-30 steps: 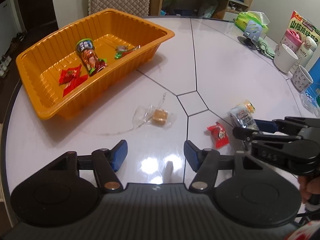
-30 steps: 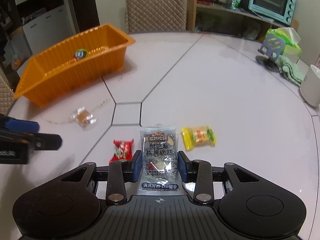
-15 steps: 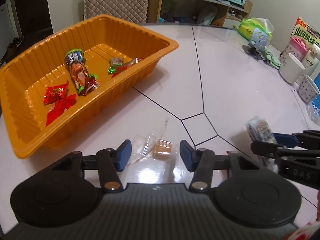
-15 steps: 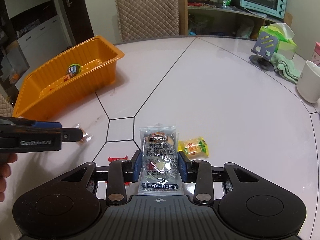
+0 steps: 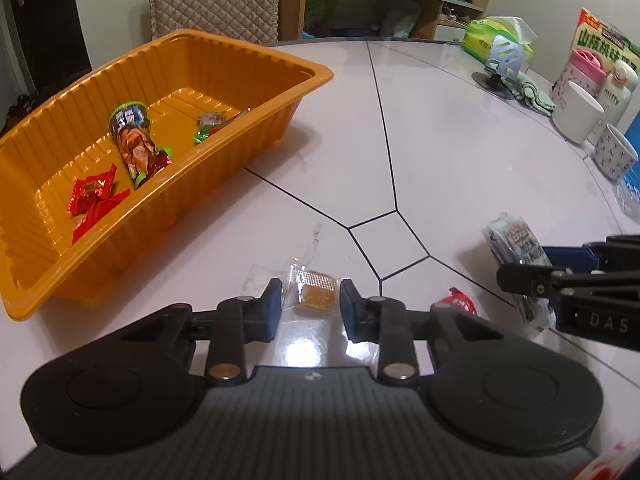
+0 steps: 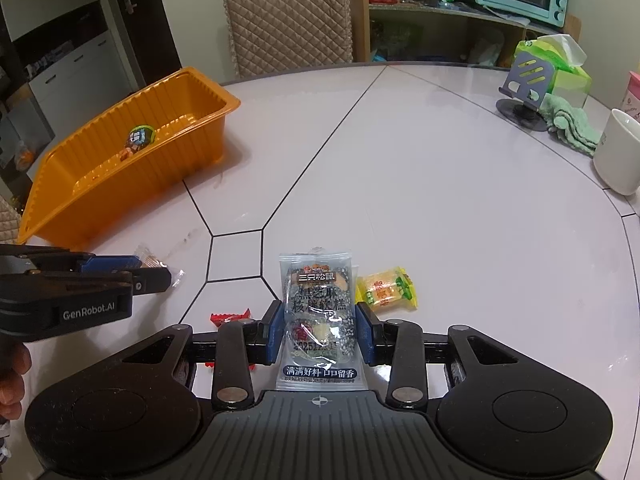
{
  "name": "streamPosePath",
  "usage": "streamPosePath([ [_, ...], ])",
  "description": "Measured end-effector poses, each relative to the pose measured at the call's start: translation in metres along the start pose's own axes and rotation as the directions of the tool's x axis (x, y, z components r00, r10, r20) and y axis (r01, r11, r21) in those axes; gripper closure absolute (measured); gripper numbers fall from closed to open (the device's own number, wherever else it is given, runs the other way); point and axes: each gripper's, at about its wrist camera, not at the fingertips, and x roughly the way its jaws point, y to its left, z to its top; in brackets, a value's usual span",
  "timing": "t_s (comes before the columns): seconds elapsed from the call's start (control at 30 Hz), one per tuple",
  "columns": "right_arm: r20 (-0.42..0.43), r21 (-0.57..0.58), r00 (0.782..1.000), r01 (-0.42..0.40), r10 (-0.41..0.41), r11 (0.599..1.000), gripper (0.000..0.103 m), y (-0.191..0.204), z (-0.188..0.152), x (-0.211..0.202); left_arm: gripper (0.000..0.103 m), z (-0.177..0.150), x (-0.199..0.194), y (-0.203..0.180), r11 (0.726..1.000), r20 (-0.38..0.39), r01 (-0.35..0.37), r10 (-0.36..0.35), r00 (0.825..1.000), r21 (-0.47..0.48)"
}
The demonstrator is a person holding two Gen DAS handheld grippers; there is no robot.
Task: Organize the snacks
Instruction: 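Grasp the clear-wrapped caramel candy with the left tool while the right tool holds the snack packet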
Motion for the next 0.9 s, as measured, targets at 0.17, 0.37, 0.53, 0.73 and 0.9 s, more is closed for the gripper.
streamPosePath([
  [0.17, 0.0, -0.005, 1.0, -0.005, 0.005, 1.0, 0.065, 0.0, 0.0, 0.0, 0.081, -0.002, -0.005, 0.0, 1.0, -0.001, 0.007, -0.007, 1.0, 0.004],
  [0.37, 0.011, -0.01, 1.0, -0.01, 0.01, 1.0, 0.065, 0.001, 0.001, -0.004, 0.091, -0.003, -0.012, 0.001, 1.0, -0.001, 0.018, -0.018, 1.0, -0.007],
  [0.53, 0.02, -0.015, 1.0, -0.017, 0.017, 1.0, 0.065, 0.003, 0.003, -0.009, 0.093, -0.003, -0.02, 0.002, 1.0, 0.001, 0.021, -0.021, 1.0, -0.017],
  [0.73, 0.034, -0.023, 0.999, -0.027, 0.028, 0.999, 0.065, 0.007, 0.005, -0.014, 0.093, -0.005, -0.03, 0.005, 0.999, 0.011, 0.017, -0.017, 1.0, -0.034],
  [0.9, 0.042, -0.027, 0.998, -0.041, 0.043, 0.999, 0.065, 0.01, 0.007, -0.019, 0.093, -0.005, -0.043, 0.007, 0.999, 0.026, 0.019, -0.017, 1.0, -0.048],
])
